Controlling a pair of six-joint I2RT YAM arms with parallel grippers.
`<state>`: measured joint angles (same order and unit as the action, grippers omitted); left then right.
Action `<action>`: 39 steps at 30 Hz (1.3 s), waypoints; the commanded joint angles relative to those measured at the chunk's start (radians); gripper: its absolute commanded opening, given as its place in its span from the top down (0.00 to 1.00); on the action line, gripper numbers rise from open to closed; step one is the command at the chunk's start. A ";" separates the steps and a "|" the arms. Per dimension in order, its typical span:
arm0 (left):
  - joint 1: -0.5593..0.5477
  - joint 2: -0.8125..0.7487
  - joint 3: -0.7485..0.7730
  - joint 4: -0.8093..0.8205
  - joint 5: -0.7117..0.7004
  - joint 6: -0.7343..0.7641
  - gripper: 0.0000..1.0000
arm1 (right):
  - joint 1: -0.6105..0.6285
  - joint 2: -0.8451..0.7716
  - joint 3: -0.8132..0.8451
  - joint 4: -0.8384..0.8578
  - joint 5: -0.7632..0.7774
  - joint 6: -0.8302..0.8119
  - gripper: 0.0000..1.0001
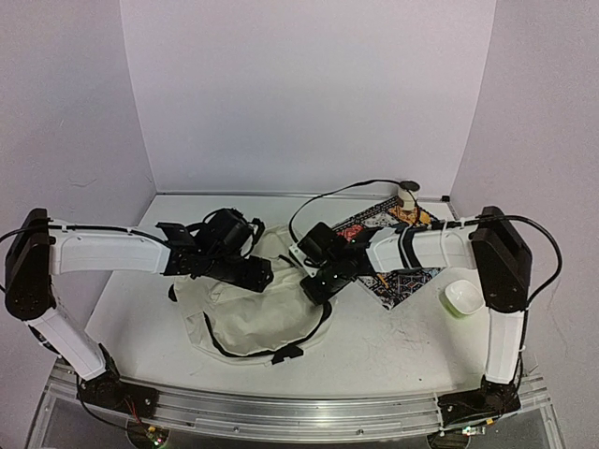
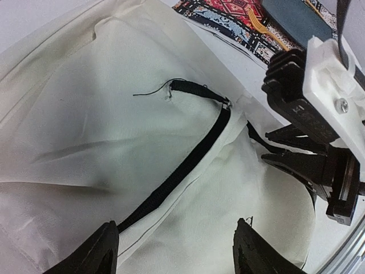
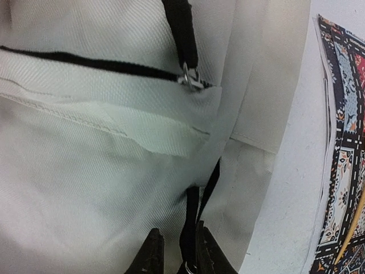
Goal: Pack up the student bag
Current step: Grab the largest pocket of the student bag.
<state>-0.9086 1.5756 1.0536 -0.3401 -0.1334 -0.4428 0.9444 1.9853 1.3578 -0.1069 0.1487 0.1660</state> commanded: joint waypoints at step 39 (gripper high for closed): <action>0.032 0.142 0.211 0.011 0.060 0.092 0.29 | 0.016 -0.281 -0.174 0.080 -0.048 0.017 1.00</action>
<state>-0.8920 1.6674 1.1544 -0.3424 -0.0948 -0.4038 0.9543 1.7727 1.2663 -0.0925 0.1589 0.1545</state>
